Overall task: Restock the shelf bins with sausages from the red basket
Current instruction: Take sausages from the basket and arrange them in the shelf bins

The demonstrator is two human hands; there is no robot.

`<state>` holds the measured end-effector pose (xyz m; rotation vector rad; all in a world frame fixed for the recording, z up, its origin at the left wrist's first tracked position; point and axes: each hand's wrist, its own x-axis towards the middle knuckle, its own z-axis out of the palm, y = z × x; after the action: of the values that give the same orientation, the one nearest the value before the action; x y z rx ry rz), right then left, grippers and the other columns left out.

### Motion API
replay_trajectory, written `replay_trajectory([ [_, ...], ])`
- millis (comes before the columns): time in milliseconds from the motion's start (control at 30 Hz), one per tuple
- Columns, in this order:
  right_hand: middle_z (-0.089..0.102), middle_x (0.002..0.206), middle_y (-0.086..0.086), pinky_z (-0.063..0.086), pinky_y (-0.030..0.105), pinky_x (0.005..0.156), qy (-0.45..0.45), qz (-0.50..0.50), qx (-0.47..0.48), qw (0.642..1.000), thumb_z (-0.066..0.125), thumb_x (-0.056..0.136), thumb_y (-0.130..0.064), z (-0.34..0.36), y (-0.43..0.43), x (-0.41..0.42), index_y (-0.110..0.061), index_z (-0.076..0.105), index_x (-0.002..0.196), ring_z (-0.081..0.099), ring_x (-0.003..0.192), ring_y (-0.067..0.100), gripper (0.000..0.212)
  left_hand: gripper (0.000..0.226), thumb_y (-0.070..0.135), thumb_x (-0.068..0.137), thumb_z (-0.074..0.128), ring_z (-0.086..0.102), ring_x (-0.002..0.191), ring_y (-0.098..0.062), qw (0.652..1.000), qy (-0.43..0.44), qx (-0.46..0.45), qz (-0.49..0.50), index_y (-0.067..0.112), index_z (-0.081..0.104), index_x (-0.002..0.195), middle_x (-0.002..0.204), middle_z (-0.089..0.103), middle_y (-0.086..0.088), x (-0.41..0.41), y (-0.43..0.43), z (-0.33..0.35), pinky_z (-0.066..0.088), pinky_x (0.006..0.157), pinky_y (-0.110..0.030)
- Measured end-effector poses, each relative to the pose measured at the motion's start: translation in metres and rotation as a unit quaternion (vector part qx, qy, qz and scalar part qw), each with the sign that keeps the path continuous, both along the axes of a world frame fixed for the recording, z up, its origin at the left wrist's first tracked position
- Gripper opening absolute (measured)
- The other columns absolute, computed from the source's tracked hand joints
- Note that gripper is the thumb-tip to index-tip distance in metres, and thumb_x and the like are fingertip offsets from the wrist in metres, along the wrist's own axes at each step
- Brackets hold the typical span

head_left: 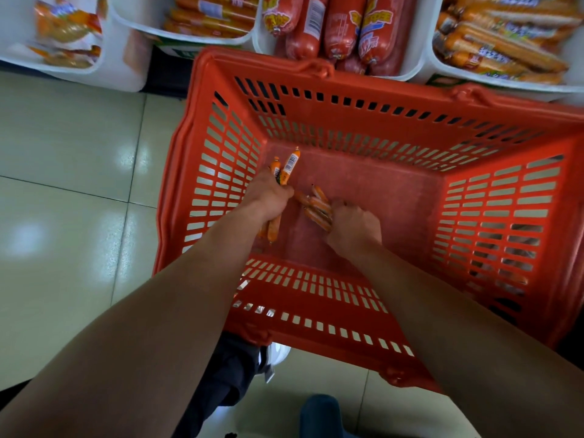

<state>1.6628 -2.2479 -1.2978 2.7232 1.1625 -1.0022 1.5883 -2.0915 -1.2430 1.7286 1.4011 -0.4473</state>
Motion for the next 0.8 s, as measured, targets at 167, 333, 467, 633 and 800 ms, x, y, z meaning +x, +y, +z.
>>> replay_trajectory([
  [167, 0.068, 0.110, 0.006, 0.052, 0.037, 0.082, 0.085, -0.045, -0.039, 0.995, 0.079, 0.068, -0.042, 0.008, -0.009, 0.014, -0.022, 0.063, 0.109, 0.066, 0.103, 0.030, 0.048, 0.031, 0.022, 0.093, 0.064, 0.056, 0.092, -0.023, 1.000, 0.006, 0.002, -0.022, 0.012, 0.050, 0.120, 0.100, 0.055, -0.005, -0.005, -0.003, 0.011, 0.038, 0.074, -0.033],
  [333, 0.068, 0.102, 0.004, 0.054, 0.035, 0.077, 0.150, -0.005, -0.051, 0.987, 0.079, 0.062, -0.047, 0.049, -0.020, 0.040, -0.024, 0.059, 0.094, 0.065, 0.094, 0.026, 0.044, 0.025, 0.024, 0.091, 0.067, 0.054, 0.087, -0.023, 0.993, 0.025, 0.010, -0.111, 0.015, 0.050, 0.106, 0.096, 0.056, -0.005, -0.003, -0.006, 0.047, 0.036, 0.072, -0.031],
  [467, 0.066, 0.103, 0.004, 0.053, 0.033, 0.079, 0.119, 0.052, -0.031, 0.991, 0.077, 0.062, -0.048, 0.104, -0.032, 0.066, -0.021, 0.061, 0.103, 0.064, 0.096, 0.026, 0.051, 0.036, 0.025, 0.090, 0.066, 0.059, 0.100, -0.029, 0.981, 0.018, 0.016, -0.194, 0.012, 0.053, 0.121, 0.112, 0.059, -0.010, 0.002, -0.011, 0.096, 0.037, 0.075, -0.028],
  [633, 0.067, 0.099, 0.002, 0.051, 0.030, 0.075, 0.049, 0.130, -0.030, 0.990, 0.077, 0.064, -0.047, 0.197, -0.047, 0.107, -0.020, 0.059, 0.099, 0.065, 0.094, 0.027, 0.048, 0.038, 0.022, 0.090, 0.066, 0.061, 0.108, -0.030, 0.954, 0.009, 0.053, -0.295, 0.010, 0.051, 0.122, 0.119, 0.062, -0.015, 0.011, -0.015, 0.176, 0.036, 0.073, -0.026],
  [800, 0.065, 0.107, 0.007, 0.052, 0.036, 0.077, -0.056, 0.183, -0.014, 0.981, 0.080, 0.069, -0.042, 0.291, -0.054, 0.159, -0.015, 0.058, 0.113, 0.062, 0.096, 0.028, 0.057, 0.047, 0.026, 0.089, 0.068, 0.057, 0.115, -0.027, 0.919, 0.008, 0.125, -0.373, 0.012, 0.048, 0.130, 0.130, 0.058, -0.012, 0.029, -0.006, 0.252, 0.046, 0.088, -0.031],
])
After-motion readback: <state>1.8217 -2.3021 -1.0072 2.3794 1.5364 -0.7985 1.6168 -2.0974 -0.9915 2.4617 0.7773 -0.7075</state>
